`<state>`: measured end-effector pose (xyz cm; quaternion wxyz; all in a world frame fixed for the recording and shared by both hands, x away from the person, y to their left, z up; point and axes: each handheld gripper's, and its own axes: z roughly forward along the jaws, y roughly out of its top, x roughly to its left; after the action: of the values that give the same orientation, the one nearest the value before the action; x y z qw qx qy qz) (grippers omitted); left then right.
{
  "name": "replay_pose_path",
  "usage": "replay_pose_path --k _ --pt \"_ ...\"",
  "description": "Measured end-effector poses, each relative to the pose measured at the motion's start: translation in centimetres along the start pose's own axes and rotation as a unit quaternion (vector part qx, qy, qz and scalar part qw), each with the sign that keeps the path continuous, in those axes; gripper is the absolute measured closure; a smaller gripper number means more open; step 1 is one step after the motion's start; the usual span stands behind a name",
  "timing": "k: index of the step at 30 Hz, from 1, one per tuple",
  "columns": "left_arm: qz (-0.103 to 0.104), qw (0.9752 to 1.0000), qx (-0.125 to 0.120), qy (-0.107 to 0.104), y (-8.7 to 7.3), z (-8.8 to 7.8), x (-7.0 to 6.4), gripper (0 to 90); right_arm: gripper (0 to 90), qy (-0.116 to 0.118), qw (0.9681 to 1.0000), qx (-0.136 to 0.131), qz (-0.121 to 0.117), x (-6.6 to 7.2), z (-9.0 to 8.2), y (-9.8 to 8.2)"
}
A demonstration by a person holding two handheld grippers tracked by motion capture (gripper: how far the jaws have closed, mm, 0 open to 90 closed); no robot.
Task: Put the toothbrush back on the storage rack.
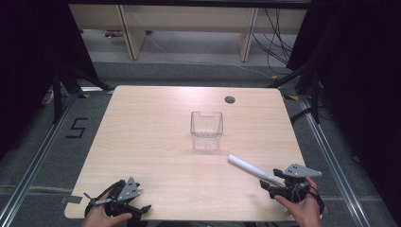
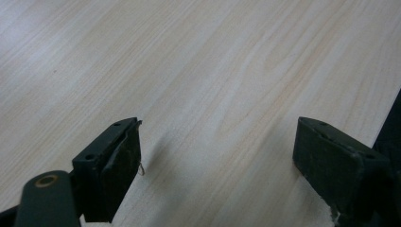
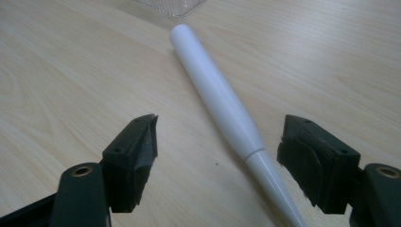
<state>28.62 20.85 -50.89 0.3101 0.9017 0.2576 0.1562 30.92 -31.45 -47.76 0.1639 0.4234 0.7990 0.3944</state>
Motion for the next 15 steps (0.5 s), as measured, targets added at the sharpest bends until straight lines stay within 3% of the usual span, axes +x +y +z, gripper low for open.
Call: replay_pose_path --k 2,3,6,11,13,15 --pt "0.0 1.0 0.0 0.0 0.0 -0.01 -0.01 15.6 34.5 0.006 1.0 -0.003 -0.003 0.03 0.04 -0.01" --pt "0.0 1.0 0.0 0.0 0.01 0.0 -0.01 15.6 35.8 0.006 0.9999 0.008 0.01 0.41 -0.12 0.0" --pt "0.001 1.0 0.0 0.0 0.01 -0.01 -0.01 15.6 41.7 0.01 0.9998 0.008 -0.018 0.28 0.04 0.05" --pt "0.001 1.0 0.0 0.0 0.02 0.0 0.0 15.6 51.0 0.018 0.9996 0.021 -0.008 0.7 0.04 0.01" --pt "0.001 1.0 0.0 0.0 0.02 -0.01 -0.01 15.6 60.8 0.02 0.9991 0.022 -0.03 0.65 0.13 -0.04" --pt "-0.008 1.0 0.0 -0.001 -0.03 0.04 -0.07 15.6 66.4 0.019 0.9989 0.025 -0.035 0.81 0.19 -0.06"
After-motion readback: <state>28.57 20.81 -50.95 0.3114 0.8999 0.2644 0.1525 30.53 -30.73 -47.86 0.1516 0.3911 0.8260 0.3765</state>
